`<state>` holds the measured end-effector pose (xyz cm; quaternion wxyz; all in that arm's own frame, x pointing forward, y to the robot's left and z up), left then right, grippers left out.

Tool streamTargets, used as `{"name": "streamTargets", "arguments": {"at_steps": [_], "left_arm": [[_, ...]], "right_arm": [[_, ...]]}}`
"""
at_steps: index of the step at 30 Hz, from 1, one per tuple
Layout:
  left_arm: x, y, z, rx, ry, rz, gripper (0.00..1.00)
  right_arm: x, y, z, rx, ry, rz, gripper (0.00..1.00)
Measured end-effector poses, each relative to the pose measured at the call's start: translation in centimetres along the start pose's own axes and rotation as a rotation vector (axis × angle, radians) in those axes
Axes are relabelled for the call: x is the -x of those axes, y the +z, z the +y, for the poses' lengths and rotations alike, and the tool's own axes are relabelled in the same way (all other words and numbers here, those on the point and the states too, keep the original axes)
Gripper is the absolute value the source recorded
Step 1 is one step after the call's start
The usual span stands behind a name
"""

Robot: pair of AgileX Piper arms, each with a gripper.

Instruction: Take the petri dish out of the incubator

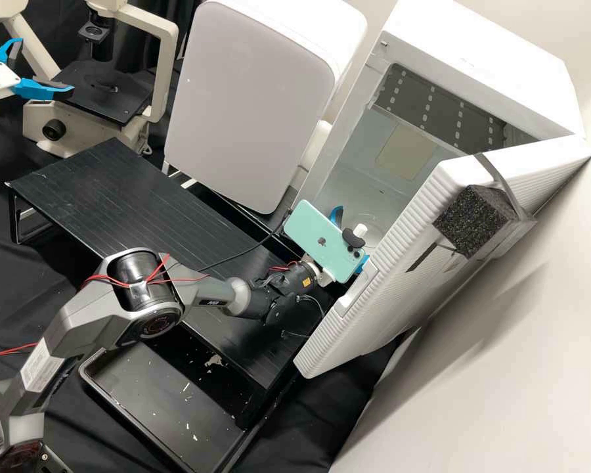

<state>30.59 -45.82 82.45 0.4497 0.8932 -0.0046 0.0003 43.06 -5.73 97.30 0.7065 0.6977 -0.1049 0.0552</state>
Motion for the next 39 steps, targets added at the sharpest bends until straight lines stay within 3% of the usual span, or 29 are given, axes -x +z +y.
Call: {"name": "streamTargets", "arguments": {"at_steps": [7, 39], "left_arm": [[0.0, 0.0, 0.0, 0.000, 0.000, 0.000, 1.00], [0.0, 0.0, 0.0, 0.000, 0.000, 0.000, 1.00]], "right_arm": [[0.0, -0.3, 0.2, 0.001, 0.013, 0.020, 1.00], [-1.6, 1.1, -0.4, 0.001, -0.006, -0.019, 1.00]]}}
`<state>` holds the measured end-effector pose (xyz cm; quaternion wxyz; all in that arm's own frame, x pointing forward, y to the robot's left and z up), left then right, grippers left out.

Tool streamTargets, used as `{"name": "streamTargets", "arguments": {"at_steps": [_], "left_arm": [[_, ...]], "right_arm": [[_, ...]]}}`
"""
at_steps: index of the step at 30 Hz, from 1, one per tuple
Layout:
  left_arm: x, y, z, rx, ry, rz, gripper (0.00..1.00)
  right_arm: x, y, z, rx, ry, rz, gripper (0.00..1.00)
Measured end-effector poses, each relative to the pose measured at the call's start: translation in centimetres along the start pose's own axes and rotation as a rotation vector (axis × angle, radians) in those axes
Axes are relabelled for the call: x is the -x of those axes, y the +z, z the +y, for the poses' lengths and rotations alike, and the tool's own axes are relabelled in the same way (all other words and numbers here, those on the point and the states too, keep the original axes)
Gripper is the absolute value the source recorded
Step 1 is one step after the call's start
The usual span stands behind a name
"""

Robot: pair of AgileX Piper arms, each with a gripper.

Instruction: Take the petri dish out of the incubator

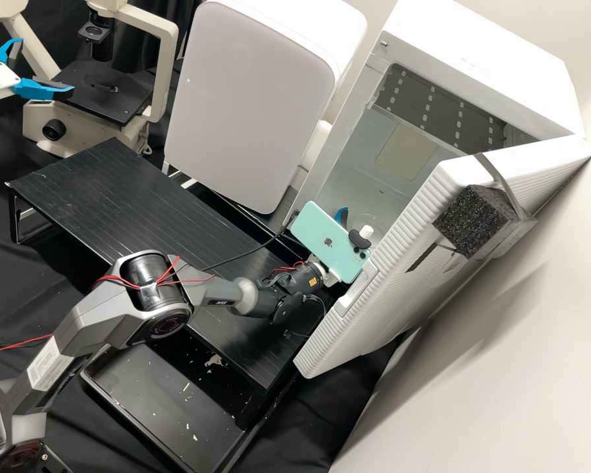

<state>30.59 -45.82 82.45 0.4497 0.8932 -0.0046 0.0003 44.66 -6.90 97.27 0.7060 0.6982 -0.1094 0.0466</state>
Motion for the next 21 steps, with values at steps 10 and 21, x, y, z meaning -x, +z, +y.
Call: {"name": "streamTargets", "arguments": {"at_steps": [10, 21], "left_arm": [[0.00, 0.00, 0.00, 0.000, 0.000, 0.000, 1.00], [0.00, 0.00, 0.00, 0.000, 0.000, 0.000, 1.00]], "right_arm": [[-0.31, -0.06, -0.30, -0.017, -0.011, -0.001, 0.00], [-0.59, -0.42, -0.22, -0.030, -0.030, 0.010, 0.00]]}}
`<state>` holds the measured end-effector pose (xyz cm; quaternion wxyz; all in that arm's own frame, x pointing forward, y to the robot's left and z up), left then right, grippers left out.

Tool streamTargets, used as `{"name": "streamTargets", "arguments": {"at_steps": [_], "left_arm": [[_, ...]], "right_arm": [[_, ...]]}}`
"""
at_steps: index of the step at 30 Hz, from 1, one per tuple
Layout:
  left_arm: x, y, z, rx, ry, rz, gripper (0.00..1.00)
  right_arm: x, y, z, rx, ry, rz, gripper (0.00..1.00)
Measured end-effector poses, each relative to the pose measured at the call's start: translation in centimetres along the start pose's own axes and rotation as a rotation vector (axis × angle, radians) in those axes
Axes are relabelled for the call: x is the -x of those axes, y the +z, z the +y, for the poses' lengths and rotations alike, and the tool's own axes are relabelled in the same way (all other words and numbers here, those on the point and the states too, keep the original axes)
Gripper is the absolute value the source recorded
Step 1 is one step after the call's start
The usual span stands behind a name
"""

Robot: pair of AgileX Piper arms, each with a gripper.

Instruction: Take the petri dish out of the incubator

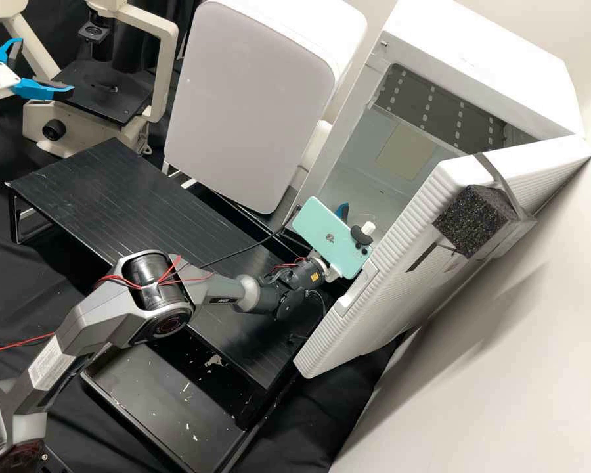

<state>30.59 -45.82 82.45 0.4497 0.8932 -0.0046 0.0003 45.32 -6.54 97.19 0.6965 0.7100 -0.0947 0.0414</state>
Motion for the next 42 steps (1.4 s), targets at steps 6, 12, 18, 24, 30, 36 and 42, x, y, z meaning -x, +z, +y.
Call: {"name": "streamTargets", "arguments": {"at_steps": [6, 12, 18, 24, 30, 36, 42], "left_arm": [[0.00, 0.00, 0.00, 0.000, 0.000, 0.000, 1.00], [0.00, 0.00, 0.00, 0.000, 0.000, 0.000, 1.00], [0.00, 0.00, 0.00, 0.000, 0.000, 0.000, 1.00], [0.00, 0.00, 0.00, 0.000, 0.000, 0.000, 1.00], [0.00, 0.00, 0.00, 0.000, 0.000, 0.000, 1.00], [0.00, 0.00, 0.00, 0.000, 0.000, 0.000, 1.00], [0.00, 0.00, 0.00, 0.000, 0.000, 0.000, 1.00]], "right_arm": [[-0.18, 0.11, -0.07, 0.002, -0.002, 0.001, 0.00], [-0.32, 0.17, -0.07, 0.002, -0.002, -0.002, 0.00], [-0.38, 0.33, -0.19, 0.001, -0.005, -0.004, 0.00], [-0.56, 0.29, -0.11, 0.004, -0.002, 0.000, 0.00], [-0.63, 0.19, 0.01, 0.003, 0.001, 0.003, 0.00], [-0.64, 0.23, -0.03, -0.015, -0.001, 0.002, 0.00], [-0.64, 0.23, -0.03, -0.017, -0.001, 0.002, 0.00]]}}
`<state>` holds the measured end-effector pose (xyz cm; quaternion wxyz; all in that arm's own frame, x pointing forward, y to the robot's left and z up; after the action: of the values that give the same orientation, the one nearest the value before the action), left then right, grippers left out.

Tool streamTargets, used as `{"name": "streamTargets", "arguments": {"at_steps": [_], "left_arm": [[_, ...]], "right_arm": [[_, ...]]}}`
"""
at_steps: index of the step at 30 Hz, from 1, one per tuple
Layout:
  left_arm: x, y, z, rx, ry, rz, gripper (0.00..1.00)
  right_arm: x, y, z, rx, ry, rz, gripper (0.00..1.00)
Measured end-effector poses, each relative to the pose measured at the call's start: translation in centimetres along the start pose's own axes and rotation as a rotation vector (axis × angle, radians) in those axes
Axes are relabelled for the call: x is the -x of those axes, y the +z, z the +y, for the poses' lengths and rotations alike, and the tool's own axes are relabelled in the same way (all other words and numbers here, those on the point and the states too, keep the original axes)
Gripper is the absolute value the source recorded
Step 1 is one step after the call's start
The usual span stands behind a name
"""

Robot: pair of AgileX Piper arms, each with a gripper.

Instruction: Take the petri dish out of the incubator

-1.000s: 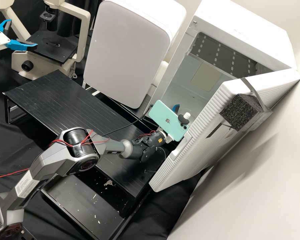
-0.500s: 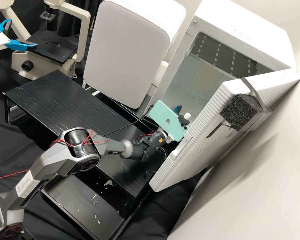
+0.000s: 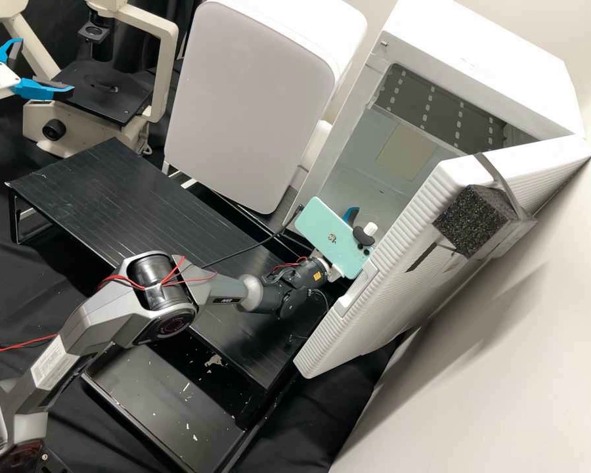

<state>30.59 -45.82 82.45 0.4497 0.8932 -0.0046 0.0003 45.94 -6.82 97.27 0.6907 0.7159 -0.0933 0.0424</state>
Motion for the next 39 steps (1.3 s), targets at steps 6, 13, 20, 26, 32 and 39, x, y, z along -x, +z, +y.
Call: {"name": "streamTargets", "arguments": {"at_steps": [6, 13, 20, 26, 32, 39], "left_arm": [[0.0, 0.0, 0.0, 0.000, 0.000, 0.000, 1.00], [0.0, 0.0, 0.0, 0.000, 0.000, 0.000, 1.00], [0.0, 0.0, 0.0, 0.000, 0.000, 0.000, 1.00], [0.0, 0.0, 0.0, 0.000, 0.000, 0.000, 1.00], [0.0, 0.0, 0.0, 0.000, 0.000, 0.000, 1.00], [0.0, 0.0, 0.0, 0.000, 0.000, 0.000, 1.00]], "right_arm": [[0.2, 0.2, -0.3, -0.008, -0.008, -0.008, 0.00], [2.3, -0.7, 0.0, -0.025, -0.008, 0.008, 0.00], [5.9, -1.1, 1.5, -0.084, 0.035, 0.033, 0.00], [9.6, -2.7, 2.4, -0.101, 0.086, 0.122, 0.00], [13.7, -4.2, 1.3, -0.122, 0.088, 0.191, 0.00], [18.1, -5.2, -1.7, -0.144, 0.028, 0.214, 0.00]]}}
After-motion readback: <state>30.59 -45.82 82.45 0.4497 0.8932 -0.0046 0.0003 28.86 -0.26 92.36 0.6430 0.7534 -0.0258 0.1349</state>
